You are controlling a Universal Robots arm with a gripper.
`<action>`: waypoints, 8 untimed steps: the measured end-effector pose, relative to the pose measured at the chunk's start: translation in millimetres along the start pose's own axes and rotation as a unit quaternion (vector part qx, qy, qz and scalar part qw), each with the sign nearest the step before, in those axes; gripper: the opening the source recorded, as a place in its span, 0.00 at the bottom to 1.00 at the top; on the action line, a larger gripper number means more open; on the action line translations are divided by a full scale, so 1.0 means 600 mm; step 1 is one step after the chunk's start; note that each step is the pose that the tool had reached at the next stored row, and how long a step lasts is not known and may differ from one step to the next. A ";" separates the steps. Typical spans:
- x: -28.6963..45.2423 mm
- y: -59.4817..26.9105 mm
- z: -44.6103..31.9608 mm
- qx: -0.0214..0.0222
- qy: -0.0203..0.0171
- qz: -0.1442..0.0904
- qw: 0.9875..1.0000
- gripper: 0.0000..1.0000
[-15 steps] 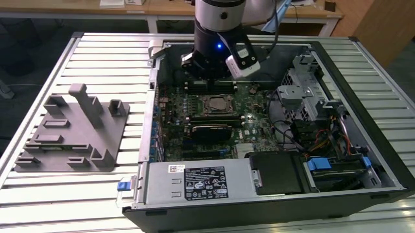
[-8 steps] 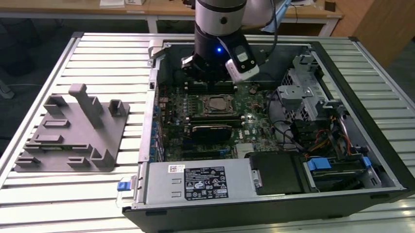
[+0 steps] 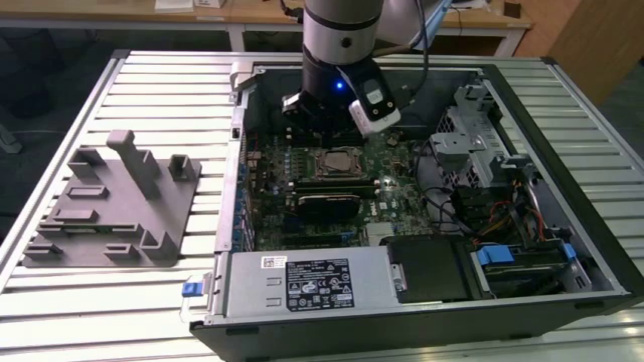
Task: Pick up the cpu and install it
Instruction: 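Install the second cpu locking lever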
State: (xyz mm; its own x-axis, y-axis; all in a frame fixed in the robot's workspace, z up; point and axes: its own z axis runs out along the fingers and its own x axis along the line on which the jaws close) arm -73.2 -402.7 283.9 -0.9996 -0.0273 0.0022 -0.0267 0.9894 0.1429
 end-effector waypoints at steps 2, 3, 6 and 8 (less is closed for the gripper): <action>0.000 -0.001 0.006 0.000 0.000 0.000 1.000 0.11; 0.000 -0.001 0.008 0.000 0.000 0.000 1.000 0.11; -0.001 -0.002 0.013 0.002 0.000 0.001 1.000 0.11; -0.002 -0.002 0.015 0.004 0.000 0.004 1.000 0.11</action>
State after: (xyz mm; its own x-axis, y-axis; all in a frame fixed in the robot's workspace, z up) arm -72.2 -402.7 274.6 -0.9998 -0.0200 0.0023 -0.0195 0.9906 0.1356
